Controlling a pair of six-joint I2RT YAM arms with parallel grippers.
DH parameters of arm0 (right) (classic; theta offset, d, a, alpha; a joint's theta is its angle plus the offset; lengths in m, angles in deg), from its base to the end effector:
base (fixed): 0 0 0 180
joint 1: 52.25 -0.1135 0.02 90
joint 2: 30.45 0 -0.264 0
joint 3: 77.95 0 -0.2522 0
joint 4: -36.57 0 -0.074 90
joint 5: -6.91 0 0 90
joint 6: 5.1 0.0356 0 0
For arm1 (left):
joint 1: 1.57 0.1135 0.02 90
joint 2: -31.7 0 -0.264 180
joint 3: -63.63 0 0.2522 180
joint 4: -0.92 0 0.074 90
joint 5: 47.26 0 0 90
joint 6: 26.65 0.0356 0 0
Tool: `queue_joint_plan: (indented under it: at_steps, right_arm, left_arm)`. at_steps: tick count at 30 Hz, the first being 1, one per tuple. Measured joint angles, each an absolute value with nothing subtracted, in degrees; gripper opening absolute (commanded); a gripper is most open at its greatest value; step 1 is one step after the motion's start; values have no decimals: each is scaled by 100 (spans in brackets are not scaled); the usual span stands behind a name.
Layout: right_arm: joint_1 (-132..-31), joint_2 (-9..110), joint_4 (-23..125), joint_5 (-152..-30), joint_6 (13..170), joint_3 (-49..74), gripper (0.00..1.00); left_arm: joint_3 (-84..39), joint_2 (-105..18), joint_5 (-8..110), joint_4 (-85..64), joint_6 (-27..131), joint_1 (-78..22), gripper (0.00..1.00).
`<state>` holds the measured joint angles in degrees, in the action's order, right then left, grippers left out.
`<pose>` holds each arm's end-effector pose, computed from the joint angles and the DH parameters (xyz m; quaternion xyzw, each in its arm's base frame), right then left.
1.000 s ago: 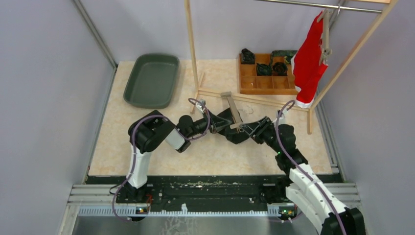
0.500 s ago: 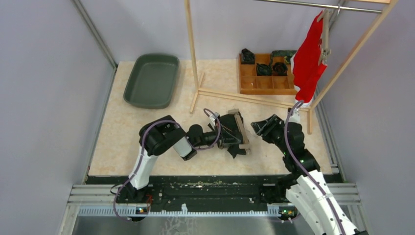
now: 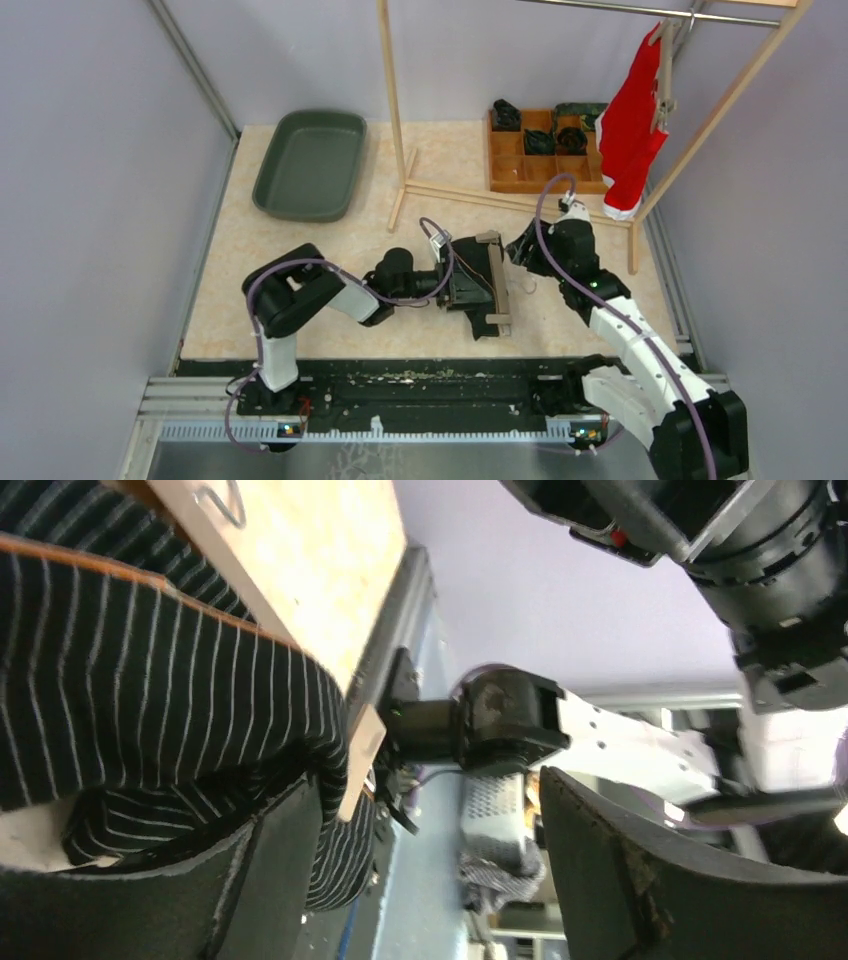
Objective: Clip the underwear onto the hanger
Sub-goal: Clamp the underwear onto the hanger, then open the clamp at the hanger.
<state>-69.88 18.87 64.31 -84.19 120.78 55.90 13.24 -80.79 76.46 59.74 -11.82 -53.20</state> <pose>0.1845 0.0593 0.2435 0.1333 0.8597 0.2294 0.4365 0.1971 -0.2807 0.1286 0.0530 0.7218 -0.6819 0.1057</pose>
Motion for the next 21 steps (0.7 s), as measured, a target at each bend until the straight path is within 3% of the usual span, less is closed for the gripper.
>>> queue_joint_plan:
  at_steps: [10,21]
  right_arm:
    - [-6988,2855,6184,-8422,11442,5322,55]
    - [-7009,4204,5747,-8586,11086,4795,55]
  left_arm:
    - [271,-6870,6339,1834,1023,-5318,88]
    - [162,-6656,5252,341,1786,-5318,89]
